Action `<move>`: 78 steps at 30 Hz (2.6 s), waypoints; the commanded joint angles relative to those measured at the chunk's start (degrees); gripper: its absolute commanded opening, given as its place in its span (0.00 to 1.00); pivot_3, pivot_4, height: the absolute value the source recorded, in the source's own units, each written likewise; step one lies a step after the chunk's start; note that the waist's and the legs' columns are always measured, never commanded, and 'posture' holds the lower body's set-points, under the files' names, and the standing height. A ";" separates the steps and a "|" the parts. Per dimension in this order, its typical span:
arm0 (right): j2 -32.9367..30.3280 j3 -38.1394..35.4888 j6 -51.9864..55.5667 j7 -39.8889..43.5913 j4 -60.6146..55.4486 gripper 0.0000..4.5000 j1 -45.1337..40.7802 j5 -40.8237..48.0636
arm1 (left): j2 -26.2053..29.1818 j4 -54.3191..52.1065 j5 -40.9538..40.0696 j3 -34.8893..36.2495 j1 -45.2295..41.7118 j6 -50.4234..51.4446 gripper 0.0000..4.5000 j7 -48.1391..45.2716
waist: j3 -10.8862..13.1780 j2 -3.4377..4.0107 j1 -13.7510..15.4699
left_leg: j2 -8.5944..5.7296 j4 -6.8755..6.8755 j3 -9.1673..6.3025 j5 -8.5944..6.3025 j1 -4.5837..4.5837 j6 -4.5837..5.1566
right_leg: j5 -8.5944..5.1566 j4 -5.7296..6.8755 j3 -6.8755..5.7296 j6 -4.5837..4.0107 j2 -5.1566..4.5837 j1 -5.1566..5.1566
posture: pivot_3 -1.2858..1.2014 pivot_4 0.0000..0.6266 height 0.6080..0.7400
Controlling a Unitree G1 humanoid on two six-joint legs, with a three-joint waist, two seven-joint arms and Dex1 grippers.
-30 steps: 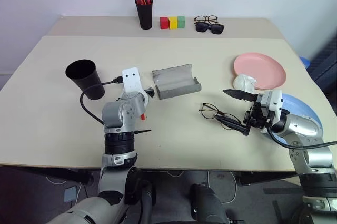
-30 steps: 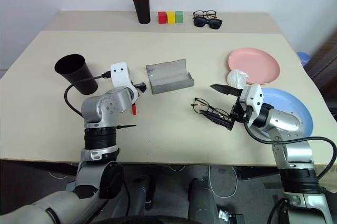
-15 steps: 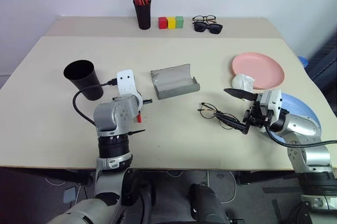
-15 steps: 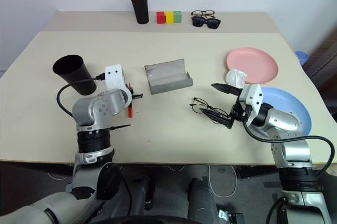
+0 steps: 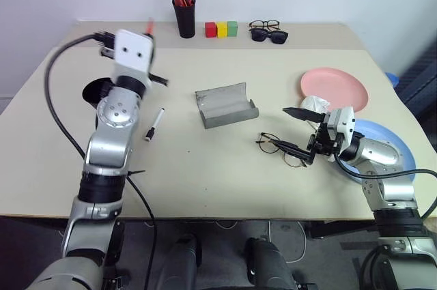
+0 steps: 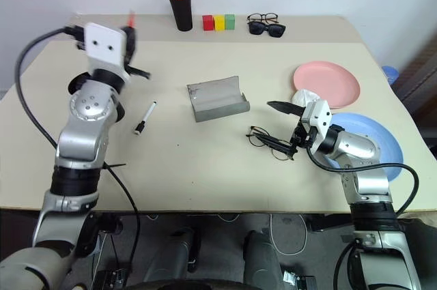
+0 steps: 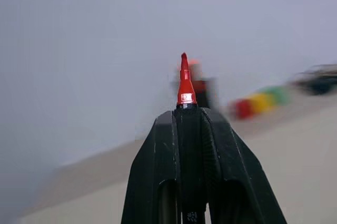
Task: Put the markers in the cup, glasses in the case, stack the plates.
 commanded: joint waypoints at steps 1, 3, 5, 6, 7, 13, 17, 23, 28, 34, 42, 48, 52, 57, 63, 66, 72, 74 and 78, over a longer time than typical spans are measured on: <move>0.37 -0.18 -0.96 0.22 -0.58 1.00 -1.55 0.25 | 1.16 7.55 3.54 2.64 -2.24 -7.92 0.01 5.52 | 0.00 -0.01 0.07 | 0.00 0.00 0.00 0.00 0.00 0.00 | 0.00 0.01 0.00 0.01 0.00 0.00 | 0.52 0.24 1.00; 0.36 -0.20 -0.82 0.22 -0.55 1.00 -1.80 0.22 | 1.55 10.95 3.95 3.42 -2.85 -10.29 0.01 6.72 | 0.00 -0.01 0.07 | 0.00 0.00 0.01 0.00 0.00 0.00 | 0.01 0.01 0.00 0.04 0.00 0.00 | 0.52 0.24 1.00; 0.28 -0.21 -0.49 0.08 -0.84 1.00 -2.00 0.20 | 1.91 13.35 4.18 4.01 -3.16 -11.78 0.01 7.30 | 0.01 -0.01 0.11 | 0.00 0.03 0.01 0.00 0.00 0.00 | 0.03 0.01 0.00 0.07 0.00 0.01 | 0.52 0.24 1.00; 0.25 -0.20 -0.24 -0.09 -1.15 1.00 -2.04 0.20 | 2.28 14.41 4.29 4.22 -3.14 -12.63 0.01 7.35 | 0.01 -0.02 0.12 | 0.00 0.03 0.01 0.00 0.00 0.00 | 0.03 0.02 0.00 0.07 0.00 0.02 | 0.52 0.24 1.00; 0.23 -0.20 -0.04 -0.24 -1.43 1.00 -2.04 0.21 | 2.62 15.24 4.41 4.34 -3.06 -13.39 0.01 7.40 | 0.01 -0.02 0.13 | 0.00 0.03 0.01 0.00 0.00 -0.01 | 0.04 0.02 0.00 0.08 0.00 0.02 | 0.52 0.24 1.00; 0.17 -0.14 0.72 -1.11 -2.54 1.00 -1.73 0.30 | 3.29 17.73 4.35 4.87 -1.30 -15.88 0.01 7.36 | 0.01 -0.02 0.07 | 0.00 0.03 0.02 0.00 0.01 -0.01 | 0.05 0.04 0.00 0.11 0.00 0.02 | 0.52 0.24 1.00; 0.00 -0.23 1.06 -1.40 -2.99 1.00 -1.49 0.40 | 2.69 15.60 3.98 4.88 0.81 -15.42 0.41 6.91 | 0.01 -0.02 0.05 | 0.00 0.03 0.02 0.00 0.02 -0.01 | 0.06 0.05 0.00 0.12 0.00 0.02 | 0.52 0.24 1.00; -0.36 -0.55 1.49 -1.70 -3.40 1.00 -1.19 0.43 | 0.61 7.27 -2.67 5.68 3.93 -12.15 0.86 -0.35 | 0.01 -0.02 0.00 | 0.00 0.02 0.03 0.00 0.04 -0.02 | 0.06 0.06 0.00 0.11 0.00 0.02 | 0.52 0.24 1.00; -0.49 -0.68 1.65 -2.10 -4.23 1.00 -0.43 0.46 | 2.45 -7.22 -11.80 2.56 4.42 6.98 0.86 -14.96 | 0.01 -0.02 0.03 | 0.00 0.03 0.03 0.00 0.04 -0.02 | 0.05 0.05 0.00 0.10 -0.01 0.05 | 0.52 0.24 1.00; -0.09 -0.50 1.79 -3.16 -5.19 1.00 0.03 0.39 | 4.40 -9.90 -17.88 1.63 -2.26 39.50 0.86 -18.58 | 0.02 -0.03 -0.40 | 0.01 0.05 0.01 0.00 0.11 -0.01 | 0.03 0.14 0.00 0.09 0.01 0.05 | 0.52 0.24 1.00; 0.04 -0.81 1.06 -3.94 -5.60 1.00 1.63 0.39 | 2.48 -4.03 -18.73 2.88 -10.18 62.63 0.86 -15.69 | 0.03 -0.05 -1.32 | 0.00 0.02 -0.07 0.00 0.12 0.00 | -0.03 0.17 0.00 0.21 0.02 0.09 | 0.52 0.24 1.00; 0.05 -1.03 0.17 -4.15 -4.71 1.00 2.01 0.24 | 2.28 2.03 -16.69 1.37 -12.29 66.31 0.86 -14.08 | 0.03 -0.06 -1.57 | 0.01 0.01 -0.07 0.00 0.19 -0.01 | -0.03 0.28 0.00 0.21 0.03 0.07 | 0.52 0.24 1.00; -0.10 -1.29 -0.20 -4.27 -4.57 1.00 2.57 0.28 | 2.11 3.70 -15.71 -0.05 -12.05 67.25 0.86 -13.61 | 0.04 -0.06 -1.30 | 0.00 0.02 -0.07 0.00 0.18 -0.01 | -0.02 0.26 0.01 0.21 0.02 0.07 | 0.52 0.24 1.00; -0.30 -1.63 -0.43 -4.44 -4.69 1.00 3.21 0.32 | 1.38 6.74 -14.88 -1.17 -11.46 66.47 0.86 -13.65 | 0.04 -0.06 -1.30 | 0.00 0.02 -0.07 0.00 0.17 -0.01 | -0.02 0.25 0.00 0.20 0.02 0.07 | 0.52 0.24 1.00; -0.32 -1.72 -0.81 -4.68 -4.94 1.00 3.81 0.33 | 0.88 8.97 -14.14 -2.18 -11.09 66.06 0.58 -13.78 | 0.04 -0.07 -1.31 | 0.00 0.01 -0.07 0.00 0.18 -0.02 | -0.02 0.26 0.01 0.20 0.02 0.07 | 0.52 0.24 1.00; -0.31 -1.78 -1.16 -4.67 -4.86 1.00 4.22 0.35 | 0.66 8.87 -14.10 -2.18 -10.76 66.42 0.24 -13.93 | 0.04 -0.07 -1.33 | 0.00 0.01 -0.07 0.00 0.18 -0.02 | -0.02 0.26 0.01 0.20 0.02 0.07 | 0.52 0.24 1.00; -0.37 -1.85 -1.64 -4.56 -4.34 1.00 4.48 0.41 | 1.09 7.74 -14.42 -1.70 -9.73 67.37 0.00 -14.32 | 0.04 -0.07 -1.36 | 0.00 0.01 -0.07 0.00 0.18 -0.02 | -0.02 0.26 0.01 0.20 0.02 0.07 | 0.52 0.24 1.00; -0.38 -1.85 -1.72 -4.56 -4.22 1.00 4.51 0.41 | 1.34 6.38 -14.72 -1.83 -9.12 67.31 0.00 -14.86 | 0.04 -0.07 -1.37 | 0.00 0.01 -0.07 0.00 0.18 -0.02 | -0.02 0.26 0.01 0.20 0.02 0.07 | 0.52 0.24 1.00; -0.28 -1.80 -1.93 -4.48 -3.44 1.00 4.07 0.35 | 1.67 -1.78 -16.94 -2.98 -6.80 64.94 0.00 -18.49 | 0.04 -0.06 -1.37 | 0.01 0.00 -0.07 0.00 0.18 -0.02 | -0.02 0.26 0.01 0.20 0.02 0.07 | 0.52 0.24 1.00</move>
